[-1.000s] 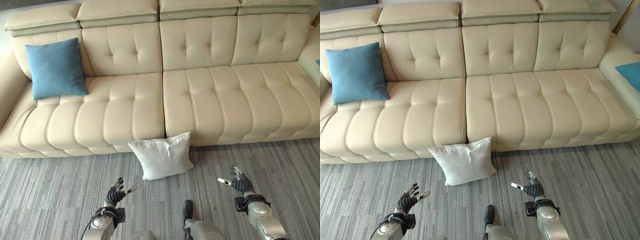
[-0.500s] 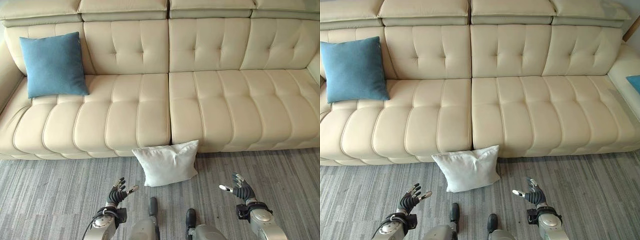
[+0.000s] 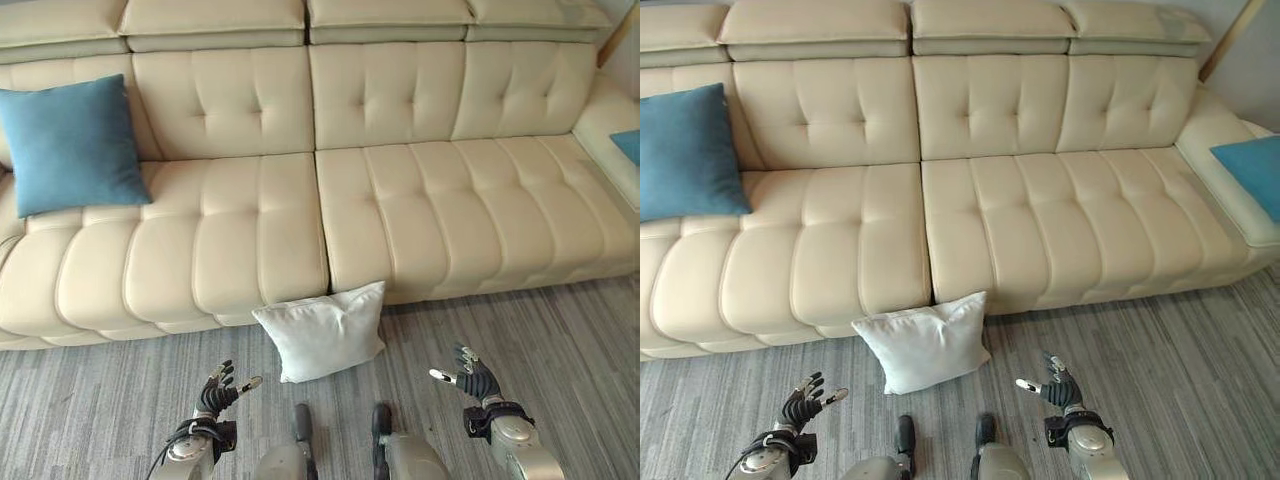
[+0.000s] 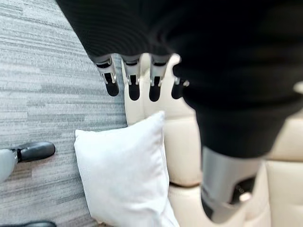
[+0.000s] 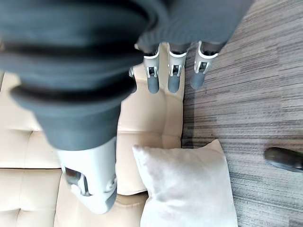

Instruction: Pick up all the scattered cushions and arrange them neatly on the sofa.

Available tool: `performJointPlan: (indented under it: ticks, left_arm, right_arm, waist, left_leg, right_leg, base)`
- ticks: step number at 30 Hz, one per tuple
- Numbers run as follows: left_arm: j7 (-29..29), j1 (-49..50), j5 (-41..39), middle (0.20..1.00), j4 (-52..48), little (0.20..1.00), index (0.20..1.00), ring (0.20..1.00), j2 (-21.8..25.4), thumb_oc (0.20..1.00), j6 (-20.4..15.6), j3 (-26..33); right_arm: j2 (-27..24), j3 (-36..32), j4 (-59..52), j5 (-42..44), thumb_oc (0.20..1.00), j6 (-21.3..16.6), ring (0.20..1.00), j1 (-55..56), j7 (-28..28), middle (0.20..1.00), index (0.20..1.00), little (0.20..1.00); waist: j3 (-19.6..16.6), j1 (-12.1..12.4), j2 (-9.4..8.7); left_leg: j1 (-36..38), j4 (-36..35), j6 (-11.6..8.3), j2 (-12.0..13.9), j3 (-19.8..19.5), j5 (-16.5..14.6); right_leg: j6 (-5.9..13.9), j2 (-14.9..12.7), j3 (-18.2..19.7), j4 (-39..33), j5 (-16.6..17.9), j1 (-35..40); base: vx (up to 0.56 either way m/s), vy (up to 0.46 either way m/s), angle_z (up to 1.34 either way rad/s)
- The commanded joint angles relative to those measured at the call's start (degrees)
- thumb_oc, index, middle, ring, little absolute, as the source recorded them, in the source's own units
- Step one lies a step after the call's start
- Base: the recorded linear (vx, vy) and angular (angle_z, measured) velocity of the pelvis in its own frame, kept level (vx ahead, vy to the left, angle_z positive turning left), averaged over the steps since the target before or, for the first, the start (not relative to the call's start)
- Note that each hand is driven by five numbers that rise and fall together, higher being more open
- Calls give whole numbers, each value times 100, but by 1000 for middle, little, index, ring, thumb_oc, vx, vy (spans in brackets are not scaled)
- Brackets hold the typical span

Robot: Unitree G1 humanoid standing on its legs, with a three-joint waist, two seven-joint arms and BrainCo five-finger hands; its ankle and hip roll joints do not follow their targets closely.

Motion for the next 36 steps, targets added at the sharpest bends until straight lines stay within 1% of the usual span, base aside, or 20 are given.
performJointPlan:
  ticks: [1,2,3,5,6,7,8,9,10,11,13,17,22,23,25,26,28,30,33,36]
  left_arm:
    - [-35,-155,-44,1000,-266,1000,1000,1000,4,1000,-222,105]
    - [-40,-161,-79,1000,-285,1000,1000,1000,-23,1000,-215,104]
    - [-31,-198,-167,1000,-253,1000,1000,1000,-78,1000,-216,84]
    - [-23,-250,-257,1000,-255,1000,1000,1000,-101,1000,-218,64]
    - [3,-285,-313,1000,-246,1000,1000,1000,-109,1000,-240,50]
    - [4,-288,-314,1000,-244,1000,1000,1000,-109,1000,-241,49]
    - [26,-307,-339,1000,-227,1000,1000,1000,-107,1000,-242,49]
    - [26,-260,-336,1000,-194,1000,1000,1000,-120,1000,-201,41]
    - [30,-259,-311,1000,-175,1000,1000,1000,-119,1000,-185,16]
    - [41,-260,-278,1000,-151,1000,1000,1000,-102,1000,-179,2]
    - [38,-231,-261,1000,-78,1000,1000,1000,-125,1000,-188,26]
    - [-37,-178,-142,1000,-9,1000,1000,1000,-117,1000,-171,-21]
    - [21,-356,-123,1000,266,1000,1000,1000,-47,1000,-199,-137]
    - [157,-608,-169,1000,557,1000,1000,1000,-55,1000,-241,-221]
    - [240,-735,-217,1000,602,1000,1000,1000,-49,1000,-278,-249]
    - [388,-951,-295,1000,657,1000,1000,1000,-43,1000,-346,-313]
    - [552,-1214,-403,1000,654,1000,1000,1000,-16,1000,-463,-336]
    - [663,-1374,-498,1000,630,1000,1000,1000,1,1000,-545,-345]
    - [976,-1946,-783,1000,693,1000,1000,1000,141,1000,-759,-310]
    - [1139,-2372,-821,1000,836,1000,1000,1000,331,1000,-828,-297]
  right_arm:
    - [-121,-15,-150,-10,1000,-177,1000,-111,-34,1000,1000,1000]
    - [-122,-34,-162,8,1000,-183,1000,-100,-32,1000,1000,1000]
    - [-135,-37,-153,103,1000,-212,1000,-106,-22,1000,1000,1000]
    - [-181,-38,-166,162,1000,-215,1000,-153,-20,1000,1000,1000]
    - [-208,-36,-160,196,1000,-227,1000,-182,-32,1000,1000,1000]
    - [-207,-36,-158,197,1000,-228,1000,-185,-32,1000,1000,1000]
    - [-232,-25,-143,195,1000,-215,1000,-215,-32,1000,1000,1000]
    - [-298,-2,-108,184,1000,-205,1000,-233,-31,1000,1000,1000]
    - [-325,2,-115,180,1000,-206,1000,-249,-54,1000,1000,1000]
    - [-348,13,-114,163,1000,-212,1000,-261,-58,1000,1000,1000]
    - [-348,32,-125,83,1000,-208,1000,-257,-36,1000,1000,1000]
    - [-379,50,-134,-87,1000,-176,1000,-227,-18,1000,1000,1000]
    - [-401,279,171,-243,1000,-111,1000,-568,-104,1000,1000,1000]
    - [-376,371,345,-287,1000,-80,1000,-862,-308,1000,1000,1000]
    - [-355,382,392,-227,1000,-98,1000,-1013,-414,1000,1000,1000]
    - [-306,387,424,-48,1000,-132,1000,-1313,-614,1000,1000,1000]
    - [-267,346,349,151,1000,-259,1000,-1635,-869,1000,1000,1000]
    - [-246,331,369,276,1000,-308,1000,-1866,-1013,1000,1000,1000]
    - [-315,295,349,701,1000,-449,1000,-2560,-1370,1000,1000,1000]
    - [-445,253,499,744,1000,-439,1000,-3008,-1629,1000,1000,1000]
  waist:
    - [-6,-14,16]
    - [-37,-28,19]
    - [-44,-39,9]
    - [39,-22,-18]
    - [80,10,-40]
    - [80,1,-37]
    - [97,29,-61]
    - [79,127,-70]
    - [102,171,-58]
    - [118,181,-25]
    - [63,200,24]
    - [-5,195,51]
    - [92,226,29]
    - [211,239,-2]
    - [276,246,-5]
    - [414,240,-29]
    - [524,229,-37]
    - [603,233,-43]
    - [766,239,-69]
    - [948,215,-68]
  left_leg:
    - [623,593,-191,-75,-177,-1194]
    - [611,687,-239,-41,-179,-1225]
    - [504,1083,-368,-6,-184,-1223]
    - [198,1797,-499,-32,-267,-1067]
    - [43,2064,-538,-47,-338,-973]
    - [25,2090,-539,-44,-349,-983]
    - [-109,2062,-539,-37,-402,-971]
    - [-328,1508,-517,67,-496,-894]
    - [-463,1329,-530,118,-566,-724]
    - [-470,1038,-533,196,-576,-612]
    - [-358,733,-529,216,-631,-548]
    - [-189,476,-495,156,-610,-509]
    - [-145,411,-404,90,-458,-577]
    - [-344,498,-369,75,-412,-629]
    - [-503,584,-358,70,-400,-650]
    - [-843,768,-352,75,-389,-684]
    - [-1228,963,-349,68,-387,-708]
    - [-1461,1093,-351,60,-396,-717]
    - [-2250,1409,-401,20,-427,-706]
    - [-2931,1732,-427,32,-465,-754]
  right_leg:
    - [11,115,46,-207,-465,250]
    - [-34,131,45,-246,-502,335]
    - [-148,163,15,-263,-595,470]
    - [-257,163,-18,-273,-641,606]
    - [-302,159,-28,-304,-670,679]
    - [-303,162,-37,-306,-669,678]
    - [-307,155,-59,-364,-714,758]
    - [-253,124,-119,-494,-785,929]
    - [-253,131,-152,-510,-821,982]
    - [-241,152,-185,-517,-876,1011]
    - [-222,164,-173,-543,-930,1074]
    - [-193,113,-125,-526,-899,1083]
    - [-97,26,6,-454,-822,840]
    - [-65,-11,60,-409,-788,582]
    - [-57,-29,106,-353,-772,414]
    - [-58,-50,171,-226,-753,59]
    - [-67,-49,243,-59,-723,-358]
    - [-69,-50,269,47,-702,-586]
    - [-71,-54,287,355,-652,-1363]
    - [-57,-61,265,703,-674,-2083]
  base:
    - [150,-152,11]
    - [179,-207,11]
    - [147,-196,11]
    - [92,-146,21]
    - [39,-60,24]
    - [54,-49,15]
    - [172,10,24]
    - [216,26,27]
    - [220,75,33]
    - [123,75,23]
    - [145,110,6]
    - [106,95,-13]
    - [18,95,-7]
    - [-81,106,-20]
    - [-92,65,-22]
    - [-106,38,-14]
    - [-111,38,-7]
    - [-53,13,-10]
    - [-55,6,-6]
    - [-70,-1,-2]
